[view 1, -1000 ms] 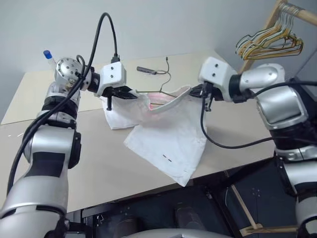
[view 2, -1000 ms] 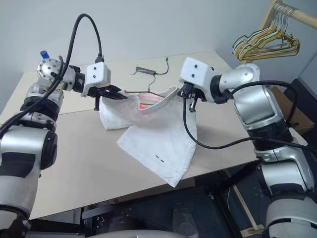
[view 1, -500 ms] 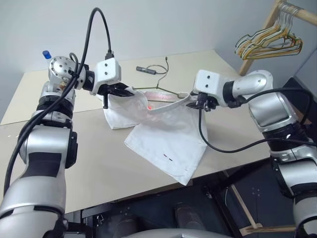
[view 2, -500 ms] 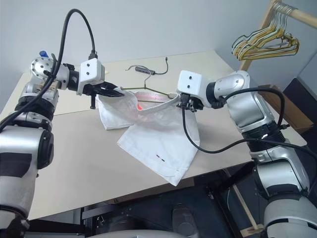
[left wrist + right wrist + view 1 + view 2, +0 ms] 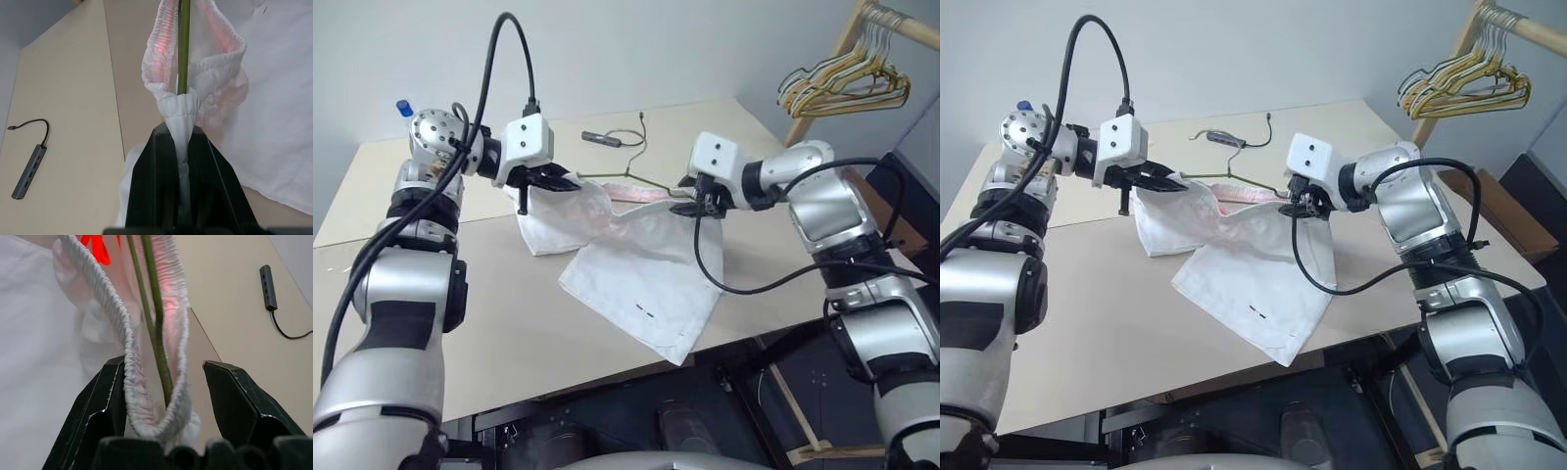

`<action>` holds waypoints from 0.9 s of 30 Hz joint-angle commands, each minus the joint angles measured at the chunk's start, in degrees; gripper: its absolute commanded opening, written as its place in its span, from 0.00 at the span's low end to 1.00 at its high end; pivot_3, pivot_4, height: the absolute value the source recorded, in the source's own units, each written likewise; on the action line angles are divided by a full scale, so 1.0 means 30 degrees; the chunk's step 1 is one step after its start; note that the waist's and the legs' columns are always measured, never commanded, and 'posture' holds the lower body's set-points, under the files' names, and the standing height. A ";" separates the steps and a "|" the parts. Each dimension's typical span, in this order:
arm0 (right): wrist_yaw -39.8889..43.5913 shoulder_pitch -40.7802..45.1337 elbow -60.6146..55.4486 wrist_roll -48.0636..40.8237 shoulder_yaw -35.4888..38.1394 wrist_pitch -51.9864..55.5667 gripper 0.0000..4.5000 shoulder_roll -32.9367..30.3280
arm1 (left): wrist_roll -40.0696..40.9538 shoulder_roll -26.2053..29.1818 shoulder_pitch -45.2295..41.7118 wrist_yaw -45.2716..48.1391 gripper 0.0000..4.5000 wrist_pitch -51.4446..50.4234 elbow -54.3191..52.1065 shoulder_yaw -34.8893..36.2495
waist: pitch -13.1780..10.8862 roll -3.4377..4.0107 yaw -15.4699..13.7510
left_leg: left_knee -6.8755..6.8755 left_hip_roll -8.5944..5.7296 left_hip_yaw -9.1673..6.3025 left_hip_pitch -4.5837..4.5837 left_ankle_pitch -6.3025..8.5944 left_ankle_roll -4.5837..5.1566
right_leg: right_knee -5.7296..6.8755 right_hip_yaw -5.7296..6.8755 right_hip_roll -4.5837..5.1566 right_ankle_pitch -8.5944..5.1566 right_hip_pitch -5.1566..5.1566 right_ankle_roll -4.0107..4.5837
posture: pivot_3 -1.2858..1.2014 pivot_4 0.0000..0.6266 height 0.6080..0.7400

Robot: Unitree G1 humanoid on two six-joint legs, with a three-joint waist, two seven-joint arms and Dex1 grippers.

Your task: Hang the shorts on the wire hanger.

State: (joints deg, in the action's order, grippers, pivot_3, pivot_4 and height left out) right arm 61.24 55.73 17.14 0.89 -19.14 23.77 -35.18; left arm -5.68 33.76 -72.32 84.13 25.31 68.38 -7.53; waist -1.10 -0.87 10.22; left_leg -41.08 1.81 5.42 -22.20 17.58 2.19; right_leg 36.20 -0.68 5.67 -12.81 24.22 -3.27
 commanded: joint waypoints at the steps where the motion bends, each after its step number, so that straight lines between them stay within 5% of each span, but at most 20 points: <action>1: 0.0360 0.0591 -0.0287 -0.0525 0.1078 0.0216 0.63 -0.0171 | 0.0679 0.0267 -0.0135 0.0483 0.00 0.0139 -0.0619 0.0577 | 0.0000 0.0000 -0.0003 | -0.0001 -0.0001 0.0001 -0.0001 0.0000 0.0000 | 0.0000 -0.0002 0.0001 0.0001 0.0001 -0.0001 | 0.47 0.00 1.00; 8: 0.0962 0.0536 0.0017 -0.1270 0.1402 0.1347 0.63 0.0313 | 0.1857 0.0102 -0.0108 0.2519 0.00 -0.0586 -0.1037 0.1192 | 0.0000 0.0000 0.0028 | 0.0000 0.0003 0.0000 0.0002 0.0003 0.0005 | 0.0003 -0.0002 -0.0001 0.0000 0.0001 -0.0001 | 0.47 0.00 1.00; 16: 0.1523 0.0311 -0.0700 -0.1958 0.1569 0.2332 0.07 0.0304 | 0.1755 0.0206 0.0072 0.2591 0.00 -0.0510 -0.1177 0.1239 | 0.0000 0.0000 0.0019 | -0.0003 0.0002 -0.0006 -0.0001 0.0004 0.0008 | 0.0005 -0.0002 0.0000 0.0001 0.0003 -0.0001 | 0.47 0.00 1.00; 20: 0.1456 0.0072 -0.0908 -0.1976 0.1646 0.2435 0.04 0.0288 | 0.1529 0.0194 0.0150 0.2263 0.00 -0.0344 -0.1037 0.1234 | 0.0000 0.0000 0.0009 | -0.0003 0.0003 -0.0007 0.0002 0.0004 0.0007 | 0.0008 -0.0002 0.0000 0.0001 0.0001 -0.0001 | 0.47 0.00 1.00; 27: 0.1390 -0.0428 -0.1550 -0.2124 0.1748 0.2676 0.03 -0.0046 | 0.0950 0.0284 0.0113 0.0158 0.50 0.0193 -0.0417 0.1162 | 0.0001 0.0000 -0.0005 | -0.0005 0.0001 -0.0009 -0.0001 0.0004 0.0006 | 0.0008 -0.0001 0.0001 0.0001 0.0001 -0.0002 | 0.47 0.00 1.00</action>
State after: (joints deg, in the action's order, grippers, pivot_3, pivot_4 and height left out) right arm 66.19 53.92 14.35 -4.82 -16.86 30.91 -34.11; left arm -2.48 34.05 -71.51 86.36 24.81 67.10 -4.45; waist -1.09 -0.87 10.21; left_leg -41.09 1.81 5.39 -22.20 17.60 2.21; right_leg 36.22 -0.68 5.68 -12.81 24.23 -3.27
